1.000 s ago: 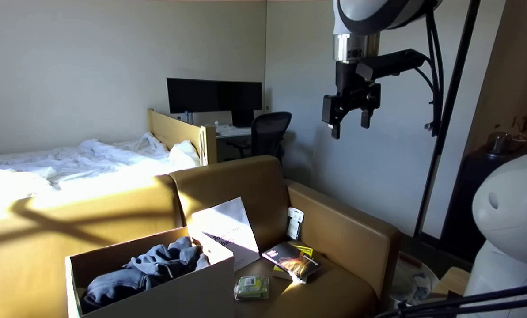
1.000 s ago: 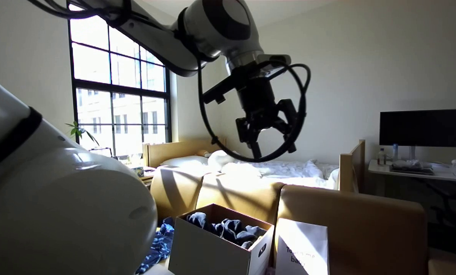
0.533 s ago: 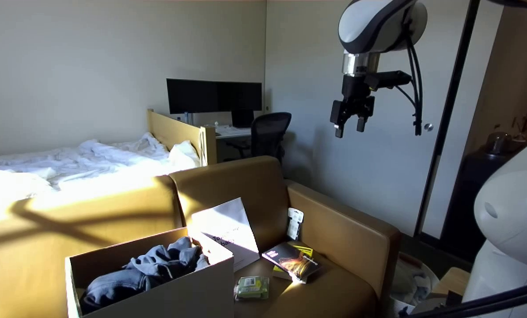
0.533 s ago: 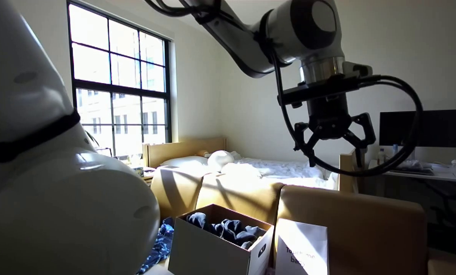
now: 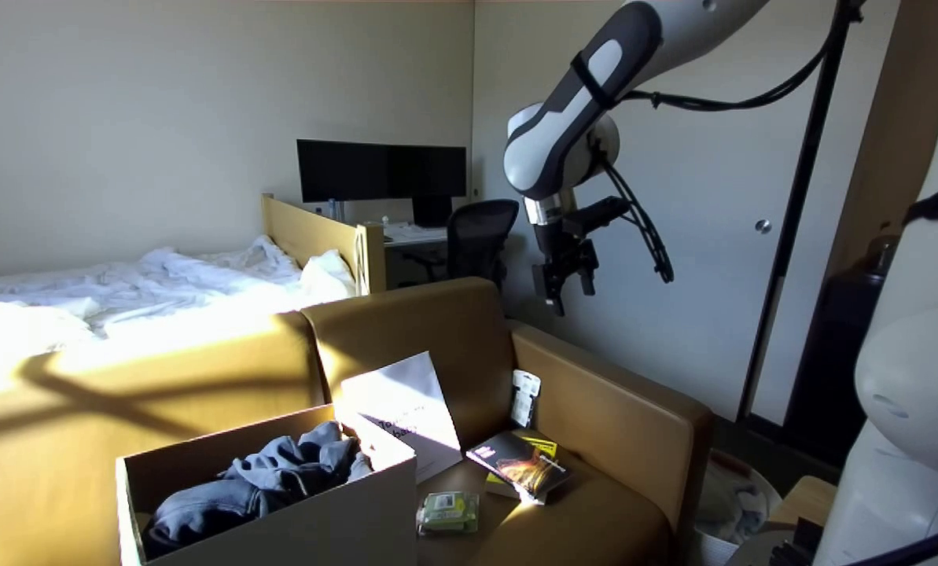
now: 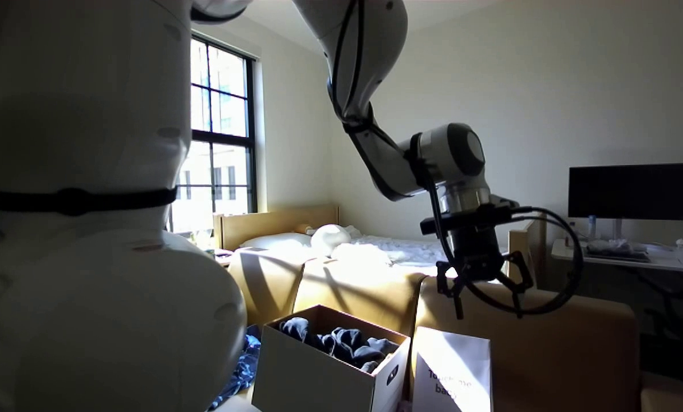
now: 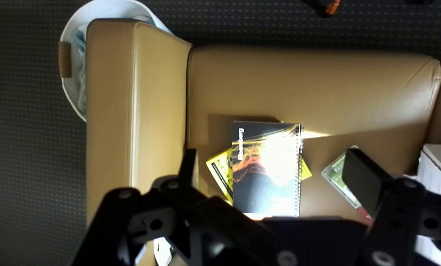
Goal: Put the black and yellow books in the box, respectively
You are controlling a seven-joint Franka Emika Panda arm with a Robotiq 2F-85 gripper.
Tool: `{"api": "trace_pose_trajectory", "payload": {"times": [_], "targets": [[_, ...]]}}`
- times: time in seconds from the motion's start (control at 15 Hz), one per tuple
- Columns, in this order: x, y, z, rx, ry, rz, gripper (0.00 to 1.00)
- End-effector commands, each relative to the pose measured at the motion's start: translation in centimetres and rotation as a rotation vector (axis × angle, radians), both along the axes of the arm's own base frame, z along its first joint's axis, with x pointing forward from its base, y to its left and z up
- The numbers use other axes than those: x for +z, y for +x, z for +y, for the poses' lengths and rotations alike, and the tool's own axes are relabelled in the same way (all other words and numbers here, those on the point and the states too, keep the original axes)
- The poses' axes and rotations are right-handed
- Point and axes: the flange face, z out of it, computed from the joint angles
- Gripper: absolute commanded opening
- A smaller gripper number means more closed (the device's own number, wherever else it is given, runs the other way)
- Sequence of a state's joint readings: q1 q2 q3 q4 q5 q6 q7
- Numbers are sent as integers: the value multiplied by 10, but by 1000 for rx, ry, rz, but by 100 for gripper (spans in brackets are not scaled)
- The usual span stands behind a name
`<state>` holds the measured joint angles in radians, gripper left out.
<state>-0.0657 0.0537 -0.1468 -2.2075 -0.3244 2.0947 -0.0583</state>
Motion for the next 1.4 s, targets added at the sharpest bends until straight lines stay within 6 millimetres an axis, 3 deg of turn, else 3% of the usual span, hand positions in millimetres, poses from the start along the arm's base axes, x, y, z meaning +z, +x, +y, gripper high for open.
{"api": "trace_pose_trajectory", "payload": {"times": [0.0, 0.07, 0.33, 0.4, 0.47, 0.6, 0.67, 0.8, 0.93, 1.2, 1.33], "targets": [[-14, 5, 7, 4, -2, 22, 100], [-18, 7, 9, 8, -2, 29, 100], [-4, 6, 1, -8, -5, 1, 100], [1, 3, 9, -41, -25, -43, 100], [0, 9, 16, -43, -42, -78, 100], [-17, 48, 40, -38, -28, -184, 100], [-36, 70, 55, -29, -28, -220, 100], [-64, 93, 75, 3, -7, -301, 100], [-106, 117, 86, 35, -45, -316, 100], [-196, 141, 58, -7, -113, -54, 100], [-225, 148, 46, -26, -150, 70, 100]]}}
